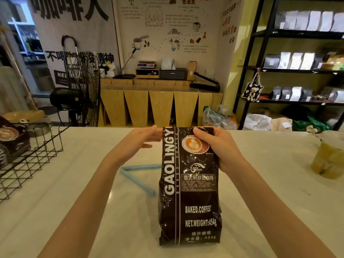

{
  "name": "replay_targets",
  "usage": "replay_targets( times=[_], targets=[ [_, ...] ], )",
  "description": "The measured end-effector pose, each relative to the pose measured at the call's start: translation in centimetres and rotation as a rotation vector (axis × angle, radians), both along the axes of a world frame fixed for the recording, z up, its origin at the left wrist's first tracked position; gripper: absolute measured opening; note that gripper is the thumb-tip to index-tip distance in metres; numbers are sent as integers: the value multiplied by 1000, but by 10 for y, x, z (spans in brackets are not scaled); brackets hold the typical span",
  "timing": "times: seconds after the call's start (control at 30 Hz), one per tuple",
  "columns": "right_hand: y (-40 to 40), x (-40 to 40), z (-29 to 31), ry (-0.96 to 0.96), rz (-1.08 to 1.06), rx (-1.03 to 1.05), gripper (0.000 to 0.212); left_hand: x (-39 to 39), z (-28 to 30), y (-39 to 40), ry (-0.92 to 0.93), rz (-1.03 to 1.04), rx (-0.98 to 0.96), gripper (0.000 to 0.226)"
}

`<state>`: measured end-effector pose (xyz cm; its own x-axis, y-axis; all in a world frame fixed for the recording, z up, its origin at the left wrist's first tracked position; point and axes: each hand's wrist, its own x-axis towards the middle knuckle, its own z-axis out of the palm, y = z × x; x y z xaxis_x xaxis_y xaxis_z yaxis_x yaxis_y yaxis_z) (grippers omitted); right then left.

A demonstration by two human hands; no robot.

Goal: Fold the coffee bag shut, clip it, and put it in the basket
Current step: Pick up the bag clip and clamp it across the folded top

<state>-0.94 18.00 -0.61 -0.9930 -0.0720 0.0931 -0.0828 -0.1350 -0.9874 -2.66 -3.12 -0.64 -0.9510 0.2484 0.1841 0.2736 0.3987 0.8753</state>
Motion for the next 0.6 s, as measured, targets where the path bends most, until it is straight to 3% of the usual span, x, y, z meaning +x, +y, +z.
replay_targets(
  times=[0.13, 0.2, 0.47, 0.6],
  targets=[
    [0, -3, -1, -20, -13, -8, 10, -19, -32, -44, -100, -26, -484, 26],
    [-1, -4, -2, -33, -12, -16, 12, -26, -48, -60, -224, -52, -615, 27],
    [0, -4, -2, -34, 8, -33, 12, -35, -67, -76, -309, -75, -604, 31],
    [0, -4, -2, -31, 15, -40, 13, -39, -73, -76, -241, -23, -612, 19]
  ],
)
